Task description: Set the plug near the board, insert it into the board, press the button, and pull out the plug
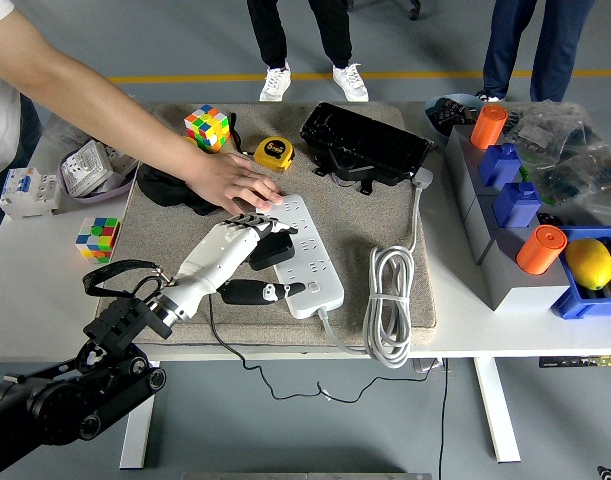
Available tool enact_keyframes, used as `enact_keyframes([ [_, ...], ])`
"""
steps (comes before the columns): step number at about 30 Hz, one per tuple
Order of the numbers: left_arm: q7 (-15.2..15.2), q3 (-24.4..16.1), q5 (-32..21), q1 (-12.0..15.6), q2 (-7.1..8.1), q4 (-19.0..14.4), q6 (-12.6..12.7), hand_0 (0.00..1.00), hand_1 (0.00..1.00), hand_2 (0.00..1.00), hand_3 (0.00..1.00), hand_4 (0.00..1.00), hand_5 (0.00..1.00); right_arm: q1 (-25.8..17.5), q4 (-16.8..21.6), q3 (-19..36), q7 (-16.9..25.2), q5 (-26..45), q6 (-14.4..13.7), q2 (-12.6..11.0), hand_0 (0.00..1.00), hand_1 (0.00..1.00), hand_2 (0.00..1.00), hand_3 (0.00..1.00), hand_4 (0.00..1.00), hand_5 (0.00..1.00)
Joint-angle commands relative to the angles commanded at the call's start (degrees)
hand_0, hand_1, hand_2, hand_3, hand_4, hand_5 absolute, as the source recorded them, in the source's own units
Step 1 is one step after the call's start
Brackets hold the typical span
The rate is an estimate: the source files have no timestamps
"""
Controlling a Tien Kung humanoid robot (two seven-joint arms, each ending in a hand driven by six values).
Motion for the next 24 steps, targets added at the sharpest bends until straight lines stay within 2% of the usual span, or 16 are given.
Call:
enact_keyframes([
  [6, 1.5, -0.3, -3.5, 0.9, 1.15, -7.5, -1.8, 0.804, 0.797, 0.780, 0.752, 0.952, 0.709, 0.0, 0.1, 0.0, 0.0, -0.1, 0.0, 0.0, 0.598, 0.604, 0.544, 0.546, 0.751, 0.242],
  [7, 2.6, -0.4, -4.3, 1.0, 1.42, -9.2, -2.8, 0.591, 0.645, 0.703, 0.748, 0.950, 0.697, 0.0, 0.1, 0.0, -0.1, -0.1, 0.0, 0.0, 0.599, 0.603, 0.544, 0.547, 0.752, 0.241],
  [10, 5.8, -0.8, -5.6, 1.3, 2.03, -13.5, -5.8, 0.591, 0.645, 0.703, 0.748, 0.950, 0.697, -0.1, 0.1, 0.1, -0.1, -0.2, 0.0, 0.0, 0.599, 0.603, 0.544, 0.547, 0.752, 0.241],
  [12, 9.2, -1.0, -6.4, 1.5, 2.42, -16.7, -8.4, 0.591, 0.645, 0.703, 0.748, 0.950, 0.697, -0.1, 0.1, 0.1, -0.1, -0.2, 0.0, 0.0, 0.599, 0.603, 0.544, 0.547, 0.752, 0.241],
  [13, 11.1, -1.1, -6.6, 1.5, 2.57, -18.2, -10.0, 0.185, 0.281, 0.457, 0.698, 0.910, 0.442, -0.1, 0.1, 0.1, -0.1, -0.2, 0.0, -0.1, 0.599, 0.603, 0.544, 0.546, 0.751, 0.242],
  [18, 21.3, -1.6, -5.6, 1.4, 3.06, -24.0, -18.2, 0.185, 0.281, 0.457, 0.698, 0.910, 0.442, -0.1, 0.1, 0.0, -0.2, -0.3, 0.0, -0.1, 0.599, 0.603, 0.544, 0.546, 0.751, 0.242],
  [19, 23.1, -1.7, -5.4, 1.3, 3.13, -24.9, -19.8, 0.106, 0.161, 0.291, 0.859, 0.766, 0.118, -0.1, 0.1, 0.0, -0.2, -0.3, 0.0, -0.1, 0.600, 0.603, 0.544, 0.546, 0.752, 0.241],
  [24, 32.8, -1.8, -5.6, 0.8, 3.39, -27.9, -28.4, 0.106, 0.161, 0.291, 0.859, 0.766, 0.118, 0.0, 0.1, -0.4, -0.2, -0.2, 0.1, -0.3, 0.600, 0.603, 0.544, 0.546, 0.752, 0.241],
])
